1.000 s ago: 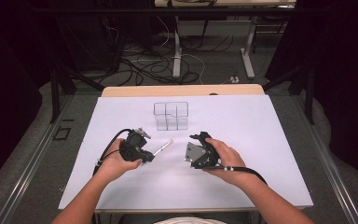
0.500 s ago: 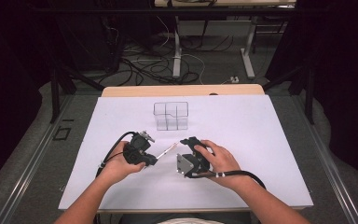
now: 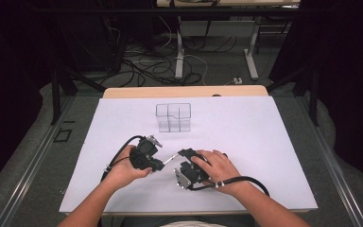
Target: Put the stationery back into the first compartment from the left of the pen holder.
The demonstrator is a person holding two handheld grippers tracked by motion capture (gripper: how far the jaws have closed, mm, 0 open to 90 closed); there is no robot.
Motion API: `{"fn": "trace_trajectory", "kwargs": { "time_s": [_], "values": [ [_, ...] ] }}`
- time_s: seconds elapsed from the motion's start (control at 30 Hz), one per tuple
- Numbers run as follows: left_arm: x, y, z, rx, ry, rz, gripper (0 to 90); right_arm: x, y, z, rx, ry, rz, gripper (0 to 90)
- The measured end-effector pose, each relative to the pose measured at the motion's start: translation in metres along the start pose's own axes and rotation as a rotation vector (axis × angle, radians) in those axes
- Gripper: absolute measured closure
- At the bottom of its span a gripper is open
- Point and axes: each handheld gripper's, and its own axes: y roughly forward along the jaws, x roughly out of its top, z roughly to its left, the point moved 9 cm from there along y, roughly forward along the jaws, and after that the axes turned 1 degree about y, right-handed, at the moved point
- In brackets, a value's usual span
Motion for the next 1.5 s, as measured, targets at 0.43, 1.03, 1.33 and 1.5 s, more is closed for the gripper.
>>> {"fn": "trace_trajectory", "kwargs": {
  "time_s": [0.43, 1.03, 1.33, 1.5],
  "values": [
    [0.005, 0.002, -0.011, -0.025, 0.016, -0.011, 79.8, 0.004, 0.007, 0.004, -0.035, -0.072, 0.011, 63.8],
    [0.01, 0.005, -0.019, -0.041, 0.023, -0.013, 79.8, 0.011, 0.009, 0.007, -0.023, -0.149, 0.026, 76.3],
    [0.01, 0.005, -0.018, -0.041, 0.027, -0.011, 79.7, 0.011, 0.01, 0.009, -0.017, -0.157, 0.029, 78.8],
    [0.01, 0.006, -0.018, -0.052, 0.017, -0.027, 79.6, 0.01, 0.01, 0.009, -0.016, -0.15, 0.034, 79.1]
  ]
}}
